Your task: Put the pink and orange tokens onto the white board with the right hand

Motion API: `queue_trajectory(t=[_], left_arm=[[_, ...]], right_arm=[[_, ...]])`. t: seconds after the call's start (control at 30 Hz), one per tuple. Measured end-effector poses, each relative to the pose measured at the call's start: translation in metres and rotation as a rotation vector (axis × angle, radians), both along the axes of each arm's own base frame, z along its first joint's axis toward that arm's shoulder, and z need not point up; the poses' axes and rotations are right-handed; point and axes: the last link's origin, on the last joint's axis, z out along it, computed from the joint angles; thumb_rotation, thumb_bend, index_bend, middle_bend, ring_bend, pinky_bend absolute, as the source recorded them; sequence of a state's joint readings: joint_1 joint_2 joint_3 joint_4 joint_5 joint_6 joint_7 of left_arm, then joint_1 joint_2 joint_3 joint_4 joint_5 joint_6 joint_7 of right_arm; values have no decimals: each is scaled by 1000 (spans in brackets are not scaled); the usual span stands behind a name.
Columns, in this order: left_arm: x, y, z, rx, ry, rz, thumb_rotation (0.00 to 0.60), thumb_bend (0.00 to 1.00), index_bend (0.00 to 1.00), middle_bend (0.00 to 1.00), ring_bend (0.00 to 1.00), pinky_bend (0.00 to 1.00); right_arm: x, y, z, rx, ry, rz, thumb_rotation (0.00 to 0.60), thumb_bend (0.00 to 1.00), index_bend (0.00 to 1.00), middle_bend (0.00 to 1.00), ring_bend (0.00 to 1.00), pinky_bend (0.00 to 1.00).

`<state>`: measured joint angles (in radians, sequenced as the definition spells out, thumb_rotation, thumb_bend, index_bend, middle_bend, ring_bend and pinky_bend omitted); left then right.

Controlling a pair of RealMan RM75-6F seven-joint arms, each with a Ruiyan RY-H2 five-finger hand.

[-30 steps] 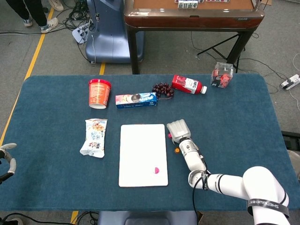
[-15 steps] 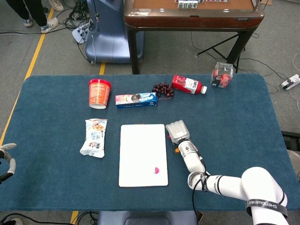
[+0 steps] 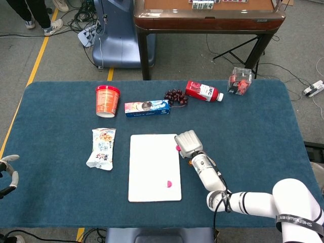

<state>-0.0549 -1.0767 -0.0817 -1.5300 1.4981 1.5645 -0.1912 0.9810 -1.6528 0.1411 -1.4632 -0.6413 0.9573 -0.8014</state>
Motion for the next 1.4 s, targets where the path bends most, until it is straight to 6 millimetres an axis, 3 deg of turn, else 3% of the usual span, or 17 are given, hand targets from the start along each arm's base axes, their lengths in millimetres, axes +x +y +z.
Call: queue_trajectory(t=[0.3,0.6,1.13,1.4], left_arm=[[-1,0,2,9,1,4,600,521,366,618,460,538],[-1,0,2,14,6,8,600,521,365,617,459,537],[-5,1,6,24,7,42,600,521,367,618,460,539],[-5,0,7,25,6,42,600,521,368,618,460,539]], right_arm=[[28,38,4,79,-49,122,600,288,502,1000,1000,1000],[38,72,-5,162,-36,216,600,288,502,1000,1000,1000],[48,99,-28,244,-7,284,600,288,502,1000,1000,1000],[50,104,-32,257,1,292,600,251,502,1000,1000,1000]])
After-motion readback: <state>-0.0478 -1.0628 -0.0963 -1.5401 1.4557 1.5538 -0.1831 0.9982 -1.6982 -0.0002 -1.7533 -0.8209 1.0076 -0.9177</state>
